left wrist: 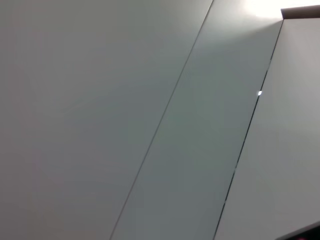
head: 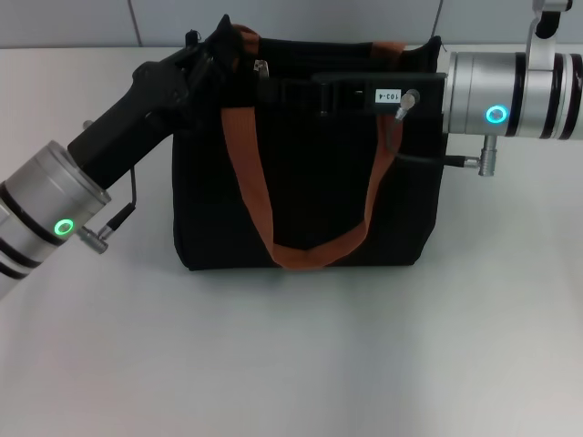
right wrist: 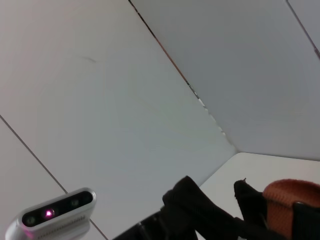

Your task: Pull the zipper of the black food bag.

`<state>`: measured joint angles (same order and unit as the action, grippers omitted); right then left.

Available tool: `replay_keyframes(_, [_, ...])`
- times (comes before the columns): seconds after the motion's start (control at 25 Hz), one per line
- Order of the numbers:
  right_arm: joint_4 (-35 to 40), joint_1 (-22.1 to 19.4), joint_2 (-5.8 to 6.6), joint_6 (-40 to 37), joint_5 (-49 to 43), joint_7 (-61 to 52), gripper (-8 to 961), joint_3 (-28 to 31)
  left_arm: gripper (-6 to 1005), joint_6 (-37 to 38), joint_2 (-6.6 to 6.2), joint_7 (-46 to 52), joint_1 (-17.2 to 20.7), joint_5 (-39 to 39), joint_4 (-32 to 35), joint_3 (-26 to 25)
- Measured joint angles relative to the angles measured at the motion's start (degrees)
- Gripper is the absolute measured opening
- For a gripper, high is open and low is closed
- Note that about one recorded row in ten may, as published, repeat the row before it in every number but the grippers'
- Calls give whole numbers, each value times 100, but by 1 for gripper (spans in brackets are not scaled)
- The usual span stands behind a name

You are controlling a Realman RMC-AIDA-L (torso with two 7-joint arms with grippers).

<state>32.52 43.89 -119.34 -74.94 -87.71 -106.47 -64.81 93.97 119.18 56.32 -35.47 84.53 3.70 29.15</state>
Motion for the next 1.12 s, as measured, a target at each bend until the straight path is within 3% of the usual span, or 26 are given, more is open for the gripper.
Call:
replay_keyframes(0.16, [6, 43, 7, 2, -3, -42, -2, 22, 58, -33, 0, -74, 51, 8, 0, 2])
replay_keyframes(0.36, [7, 125, 15, 67, -48, -232, -2, 8, 59, -90, 0, -877, 421, -34, -169, -59])
replay_keyframes(0.64, [9, 200, 16, 178, -214, -485, -2, -1, 60, -100, 0, -1138, 532, -32, -193, -94])
replay_keyframes(0.88, [1, 175, 16, 286, -267, -587, -2, 6, 61, -194, 0, -1563, 665, -33, -348, -512])
replay_keyframes(1.12, [-21, 155, 16, 322, -270, -601, -2, 12, 62, -231, -3, -1637, 693, -32, -359, -571])
